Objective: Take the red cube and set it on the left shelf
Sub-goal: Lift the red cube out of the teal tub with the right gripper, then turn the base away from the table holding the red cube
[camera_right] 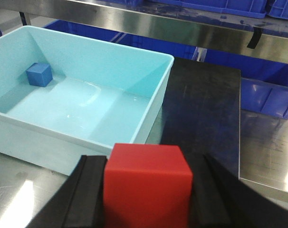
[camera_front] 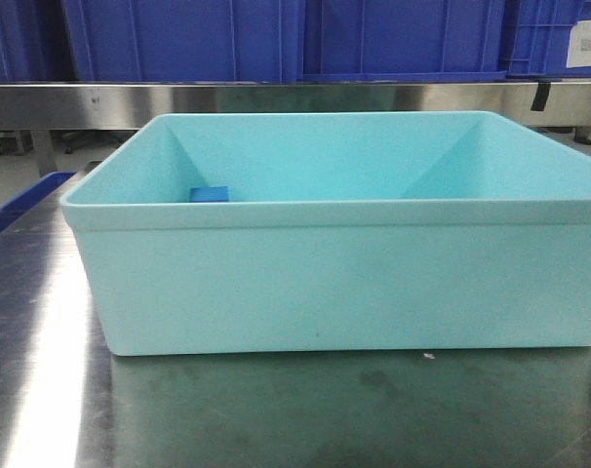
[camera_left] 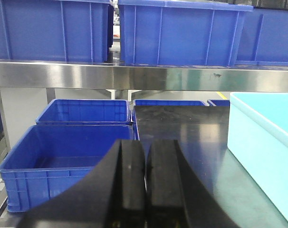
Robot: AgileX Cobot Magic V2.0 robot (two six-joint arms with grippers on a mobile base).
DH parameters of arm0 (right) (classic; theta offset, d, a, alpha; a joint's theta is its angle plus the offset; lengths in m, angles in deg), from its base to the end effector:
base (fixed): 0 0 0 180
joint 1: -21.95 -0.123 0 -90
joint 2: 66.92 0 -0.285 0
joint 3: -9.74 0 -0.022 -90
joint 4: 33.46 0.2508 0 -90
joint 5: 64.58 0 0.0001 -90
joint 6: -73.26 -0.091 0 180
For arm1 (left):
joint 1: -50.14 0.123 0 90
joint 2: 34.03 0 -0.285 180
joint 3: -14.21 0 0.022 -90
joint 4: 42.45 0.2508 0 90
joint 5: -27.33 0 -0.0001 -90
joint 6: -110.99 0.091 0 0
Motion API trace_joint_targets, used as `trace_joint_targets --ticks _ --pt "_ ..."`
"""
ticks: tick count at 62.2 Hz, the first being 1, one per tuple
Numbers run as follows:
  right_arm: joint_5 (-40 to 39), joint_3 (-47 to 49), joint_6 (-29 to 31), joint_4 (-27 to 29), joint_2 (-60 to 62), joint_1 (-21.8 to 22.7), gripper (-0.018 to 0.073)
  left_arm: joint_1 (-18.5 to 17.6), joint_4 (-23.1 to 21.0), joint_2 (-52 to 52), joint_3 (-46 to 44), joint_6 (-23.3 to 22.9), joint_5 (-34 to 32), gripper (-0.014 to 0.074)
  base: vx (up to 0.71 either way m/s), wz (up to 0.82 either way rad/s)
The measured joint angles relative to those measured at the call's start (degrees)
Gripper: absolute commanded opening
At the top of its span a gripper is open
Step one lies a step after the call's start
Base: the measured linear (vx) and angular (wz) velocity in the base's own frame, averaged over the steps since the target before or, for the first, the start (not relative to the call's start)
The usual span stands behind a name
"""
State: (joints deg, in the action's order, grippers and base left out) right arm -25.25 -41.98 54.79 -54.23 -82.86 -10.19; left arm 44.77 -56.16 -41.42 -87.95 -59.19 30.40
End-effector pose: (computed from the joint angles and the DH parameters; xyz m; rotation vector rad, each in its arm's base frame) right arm 0.0407 0.0014 0.2937 -0.3192 1.8049 0.2132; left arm 0.0561 -0.0065 0.2052 0.0302 1.5409 -0.1378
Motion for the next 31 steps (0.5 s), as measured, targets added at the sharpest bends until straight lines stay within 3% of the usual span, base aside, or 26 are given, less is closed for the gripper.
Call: trace_joint_targets --ticks 31 --pt "1.3 -0.1 0.0 -0.1 0.2 0.0 0.0058 0.0 0.0 0.0 0.0 0.0 0.0 0.0102 0.00 0.03"
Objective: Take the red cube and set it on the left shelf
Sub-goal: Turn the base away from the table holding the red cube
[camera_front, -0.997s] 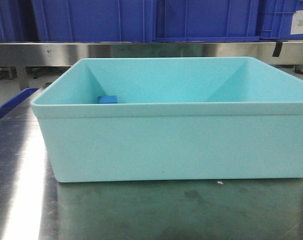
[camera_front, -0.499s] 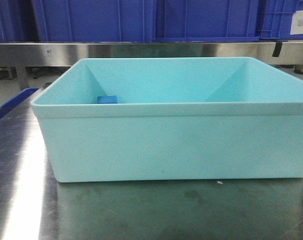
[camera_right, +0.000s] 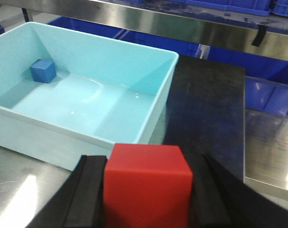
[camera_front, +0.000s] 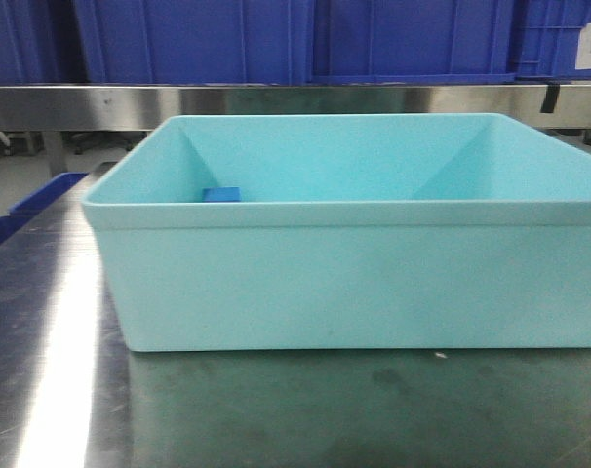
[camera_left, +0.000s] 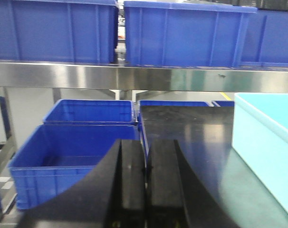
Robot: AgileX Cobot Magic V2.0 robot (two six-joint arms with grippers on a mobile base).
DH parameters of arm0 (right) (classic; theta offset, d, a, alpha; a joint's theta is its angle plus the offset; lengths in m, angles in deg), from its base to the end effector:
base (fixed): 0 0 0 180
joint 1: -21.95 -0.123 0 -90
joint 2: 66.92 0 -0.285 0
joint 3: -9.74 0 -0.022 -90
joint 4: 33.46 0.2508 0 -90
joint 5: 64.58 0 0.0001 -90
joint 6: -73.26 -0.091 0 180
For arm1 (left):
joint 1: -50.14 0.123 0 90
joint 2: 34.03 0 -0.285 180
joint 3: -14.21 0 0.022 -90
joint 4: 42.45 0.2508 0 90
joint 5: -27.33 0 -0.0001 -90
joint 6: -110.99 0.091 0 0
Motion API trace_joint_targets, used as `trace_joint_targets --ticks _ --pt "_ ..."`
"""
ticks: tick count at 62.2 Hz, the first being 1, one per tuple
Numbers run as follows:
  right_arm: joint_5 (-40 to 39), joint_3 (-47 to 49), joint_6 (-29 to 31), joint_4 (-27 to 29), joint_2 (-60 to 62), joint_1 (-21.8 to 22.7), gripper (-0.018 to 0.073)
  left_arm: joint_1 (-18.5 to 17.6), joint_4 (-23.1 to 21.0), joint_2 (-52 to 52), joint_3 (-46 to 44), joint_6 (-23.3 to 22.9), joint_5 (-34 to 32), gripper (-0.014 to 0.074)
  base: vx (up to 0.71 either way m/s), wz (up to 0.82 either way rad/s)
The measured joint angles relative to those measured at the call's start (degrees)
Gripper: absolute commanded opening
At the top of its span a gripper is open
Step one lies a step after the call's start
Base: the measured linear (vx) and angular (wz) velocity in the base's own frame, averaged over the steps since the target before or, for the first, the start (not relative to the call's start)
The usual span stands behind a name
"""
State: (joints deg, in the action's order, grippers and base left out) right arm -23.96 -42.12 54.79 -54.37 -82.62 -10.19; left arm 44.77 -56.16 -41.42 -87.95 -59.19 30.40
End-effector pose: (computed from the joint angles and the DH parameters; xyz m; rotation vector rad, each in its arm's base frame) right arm 0.0400 0.0001 0.2913 -0.3175 1.8240 0.2019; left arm 0.0561 -0.0065 0.2052 0.0302 1.5409 -0.1378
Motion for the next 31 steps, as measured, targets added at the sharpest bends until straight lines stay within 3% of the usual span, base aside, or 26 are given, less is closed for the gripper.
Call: trace_joint_targets --ticks 13,31 --pt "0.2 0.0 0.0 0.0 0.0 0.0 0.0058 0.0 0.0 0.0 0.0 0.0 0.0 0.0102 -0.06 0.33" --pt "0.2 0.0 0.0 0.0 0.0 0.0 0.0058 0.0 0.0 0.0 0.0 0.0 0.0 0.0102 -0.11 0.62"
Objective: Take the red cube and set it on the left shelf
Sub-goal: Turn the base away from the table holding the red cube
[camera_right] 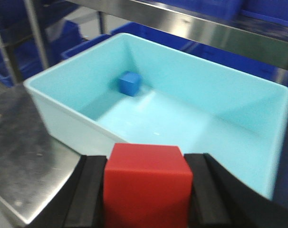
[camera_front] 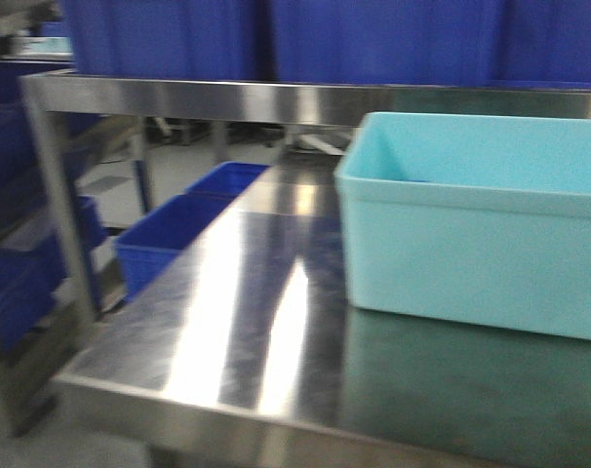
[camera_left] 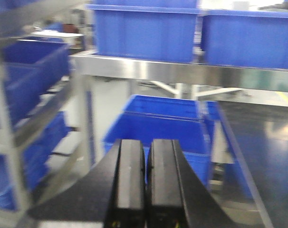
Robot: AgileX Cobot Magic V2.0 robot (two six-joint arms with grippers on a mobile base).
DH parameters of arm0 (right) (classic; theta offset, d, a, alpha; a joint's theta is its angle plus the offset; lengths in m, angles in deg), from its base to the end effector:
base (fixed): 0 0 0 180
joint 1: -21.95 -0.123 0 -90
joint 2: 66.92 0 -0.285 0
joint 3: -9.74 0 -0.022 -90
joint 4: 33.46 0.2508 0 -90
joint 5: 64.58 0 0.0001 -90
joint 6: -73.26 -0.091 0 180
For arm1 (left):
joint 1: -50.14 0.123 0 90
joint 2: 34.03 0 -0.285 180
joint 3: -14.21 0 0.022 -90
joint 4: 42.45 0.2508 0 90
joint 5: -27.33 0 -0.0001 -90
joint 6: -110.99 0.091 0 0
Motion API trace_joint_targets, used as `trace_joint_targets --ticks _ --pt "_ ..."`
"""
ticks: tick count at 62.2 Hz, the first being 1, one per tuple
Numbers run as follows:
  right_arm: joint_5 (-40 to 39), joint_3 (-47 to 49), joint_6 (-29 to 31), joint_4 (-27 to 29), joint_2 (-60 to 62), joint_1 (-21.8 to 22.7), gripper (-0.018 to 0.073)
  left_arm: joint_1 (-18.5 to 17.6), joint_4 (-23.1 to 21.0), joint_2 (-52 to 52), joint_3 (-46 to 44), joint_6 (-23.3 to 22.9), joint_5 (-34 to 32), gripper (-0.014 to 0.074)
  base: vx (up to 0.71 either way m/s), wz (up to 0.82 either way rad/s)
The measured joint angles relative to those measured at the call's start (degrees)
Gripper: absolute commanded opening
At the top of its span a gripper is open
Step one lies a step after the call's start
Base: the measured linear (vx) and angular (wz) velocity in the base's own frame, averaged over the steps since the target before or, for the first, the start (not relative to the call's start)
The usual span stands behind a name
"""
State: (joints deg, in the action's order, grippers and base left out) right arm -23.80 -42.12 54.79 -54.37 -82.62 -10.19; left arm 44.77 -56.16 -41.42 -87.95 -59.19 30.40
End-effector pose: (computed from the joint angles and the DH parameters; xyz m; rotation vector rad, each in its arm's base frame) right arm 0.0400 0.0000 0.2911 -0.3172 1.8267 0.2008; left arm 0.0561 -0.0065 0.2052 0.0302 1.5409 -0.1378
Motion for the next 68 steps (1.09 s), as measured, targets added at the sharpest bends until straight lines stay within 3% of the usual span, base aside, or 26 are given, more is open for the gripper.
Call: trace_joint_targets --ticks 38,68 --pt "0.1 0.0 0.0 -0.1 0.0 0.0 0.0058 0.0 0.0 0.0 0.0 0.0 0.0 0.0102 -0.13 0.77" --pt "0.1 0.0 0.0 -0.3 0.0 0.0 0.0058 0.0 0.0 0.0 0.0 0.0 0.0 0.0102 -0.11 0.98"
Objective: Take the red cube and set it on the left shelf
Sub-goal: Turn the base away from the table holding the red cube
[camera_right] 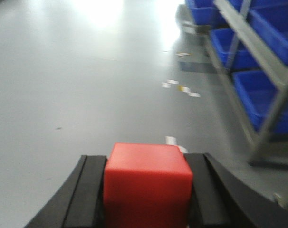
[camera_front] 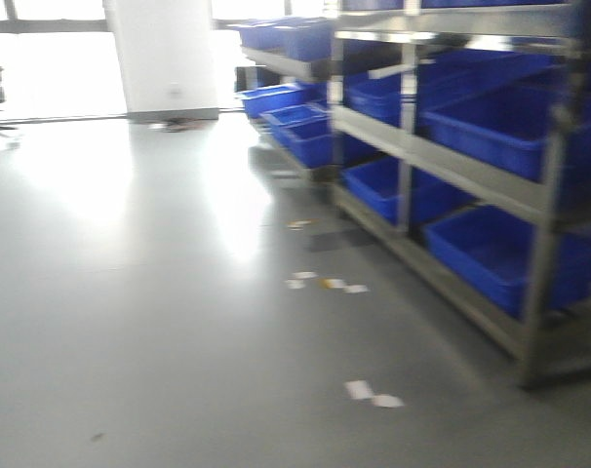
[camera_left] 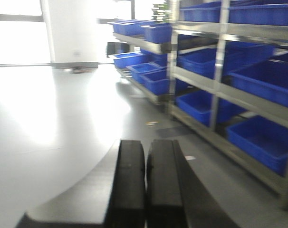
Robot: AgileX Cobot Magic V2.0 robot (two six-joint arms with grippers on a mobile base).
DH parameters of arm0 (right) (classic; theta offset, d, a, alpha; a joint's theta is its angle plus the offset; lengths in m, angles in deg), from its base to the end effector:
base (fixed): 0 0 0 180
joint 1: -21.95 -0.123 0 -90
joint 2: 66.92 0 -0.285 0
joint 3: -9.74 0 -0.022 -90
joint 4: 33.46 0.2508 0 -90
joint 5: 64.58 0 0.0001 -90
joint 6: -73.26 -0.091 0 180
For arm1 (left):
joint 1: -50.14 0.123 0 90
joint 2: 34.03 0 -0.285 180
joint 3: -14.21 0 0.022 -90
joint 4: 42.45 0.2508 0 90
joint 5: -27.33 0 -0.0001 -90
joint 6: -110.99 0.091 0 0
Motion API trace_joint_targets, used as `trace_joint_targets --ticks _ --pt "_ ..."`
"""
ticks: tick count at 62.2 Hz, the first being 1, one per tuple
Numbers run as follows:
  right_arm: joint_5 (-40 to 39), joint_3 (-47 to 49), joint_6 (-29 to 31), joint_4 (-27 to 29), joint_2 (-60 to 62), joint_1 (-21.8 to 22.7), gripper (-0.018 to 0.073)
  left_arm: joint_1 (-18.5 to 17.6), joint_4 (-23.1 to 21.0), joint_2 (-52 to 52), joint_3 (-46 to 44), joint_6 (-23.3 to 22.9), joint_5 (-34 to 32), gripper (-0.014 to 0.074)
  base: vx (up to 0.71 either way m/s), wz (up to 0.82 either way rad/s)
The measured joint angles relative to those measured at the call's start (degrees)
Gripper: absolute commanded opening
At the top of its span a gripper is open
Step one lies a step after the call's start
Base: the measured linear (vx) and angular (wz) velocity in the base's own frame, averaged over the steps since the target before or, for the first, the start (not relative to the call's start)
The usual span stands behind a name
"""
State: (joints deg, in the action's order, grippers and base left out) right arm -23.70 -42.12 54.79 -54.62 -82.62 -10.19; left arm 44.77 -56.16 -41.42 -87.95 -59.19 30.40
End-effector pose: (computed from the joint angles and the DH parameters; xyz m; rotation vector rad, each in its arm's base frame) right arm 0.0401 -0.0002 0.2910 -0.3181 1.8270 0.1954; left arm 0.0561 -0.0065 0.2052 0.0302 1.5409 -0.1378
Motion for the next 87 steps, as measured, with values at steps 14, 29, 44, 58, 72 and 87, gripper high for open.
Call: trace_joint_targets --ticks 14,29,44,58,72,87 --pt "0.0 0.0 0.0 0.0 0.0 0.0 0.0058 0.0 0.0 0.0 0.0 0.0 0.0 0.0102 -0.02 0.93" --pt "0.0 0.0 0.0 0.0 0.0 0.0 0.0058 0.0 0.0 0.0 0.0 0.0 0.0 0.0102 0.09 0.47" --pt "0.0 0.0 0.0 0.0 0.0 0.0 0.0058 0.0 0.0 0.0 0.0 0.0 0.0 0.0102 0.21 0.16" --pt "0.0 0.0 0.0 0.0 0.0 0.0 0.0058 0.0 0.0 0.0 0.0 0.0 0.0 0.0101 0.36 0.06" --pt "0.0 0.0 0.0 0.0 0.0 0.0 0.0058 0.0 0.0 0.0 0.0 0.0 0.0 0.0102 0.48 0.03" --pt "0.0 0.0 0.0 0.0 0.0 0.0 0.0058 0.0 0.0 0.0 0.0 0.0 0.0 0.0102 0.55 0.04"
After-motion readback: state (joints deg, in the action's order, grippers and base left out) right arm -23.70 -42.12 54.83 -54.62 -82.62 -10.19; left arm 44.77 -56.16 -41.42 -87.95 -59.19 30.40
